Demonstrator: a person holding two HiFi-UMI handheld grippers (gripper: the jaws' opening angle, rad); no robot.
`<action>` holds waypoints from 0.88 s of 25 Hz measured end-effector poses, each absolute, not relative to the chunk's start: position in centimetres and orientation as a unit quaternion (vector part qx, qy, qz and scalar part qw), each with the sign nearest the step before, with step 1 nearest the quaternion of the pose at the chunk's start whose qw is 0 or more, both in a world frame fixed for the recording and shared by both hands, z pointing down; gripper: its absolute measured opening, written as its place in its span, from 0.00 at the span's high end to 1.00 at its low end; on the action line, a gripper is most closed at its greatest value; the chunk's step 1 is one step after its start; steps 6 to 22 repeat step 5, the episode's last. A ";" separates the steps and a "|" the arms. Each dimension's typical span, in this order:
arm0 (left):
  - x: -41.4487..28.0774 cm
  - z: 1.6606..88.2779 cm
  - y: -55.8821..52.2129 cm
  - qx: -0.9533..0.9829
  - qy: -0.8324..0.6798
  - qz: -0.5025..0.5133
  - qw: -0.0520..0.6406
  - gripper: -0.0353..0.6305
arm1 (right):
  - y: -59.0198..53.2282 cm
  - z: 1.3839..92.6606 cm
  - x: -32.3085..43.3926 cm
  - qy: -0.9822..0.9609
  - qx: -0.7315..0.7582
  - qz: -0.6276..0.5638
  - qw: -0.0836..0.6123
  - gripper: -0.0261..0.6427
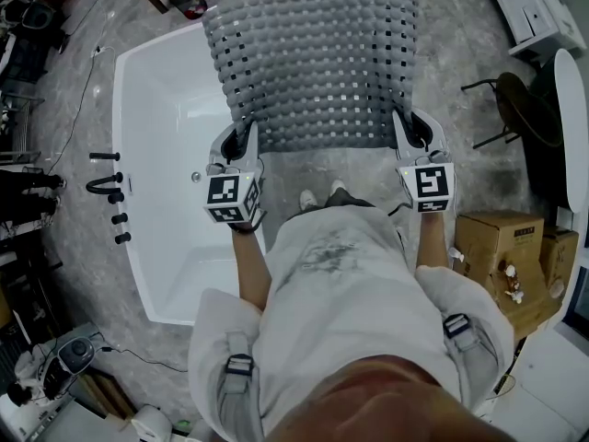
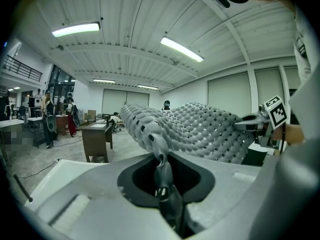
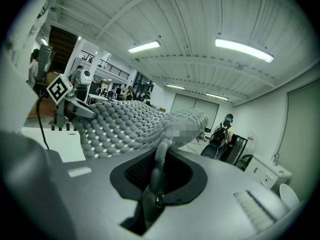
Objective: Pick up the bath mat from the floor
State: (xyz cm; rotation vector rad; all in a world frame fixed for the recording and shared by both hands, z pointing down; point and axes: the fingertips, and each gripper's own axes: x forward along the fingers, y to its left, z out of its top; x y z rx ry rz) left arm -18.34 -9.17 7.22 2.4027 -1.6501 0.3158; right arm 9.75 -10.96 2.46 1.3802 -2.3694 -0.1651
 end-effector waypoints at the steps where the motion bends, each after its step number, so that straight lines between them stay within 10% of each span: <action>1: -18.3 7.2 -9.2 0.815 -0.560 0.107 0.105 0.87 | -11.0 2.4 9.7 -0.846 0.492 -0.059 0.196 0.90; 22: -18.7 7.4 -9.5 0.815 -0.560 0.106 0.106 0.87 | -11.4 2.4 9.3 -0.846 0.493 -0.059 0.194 0.90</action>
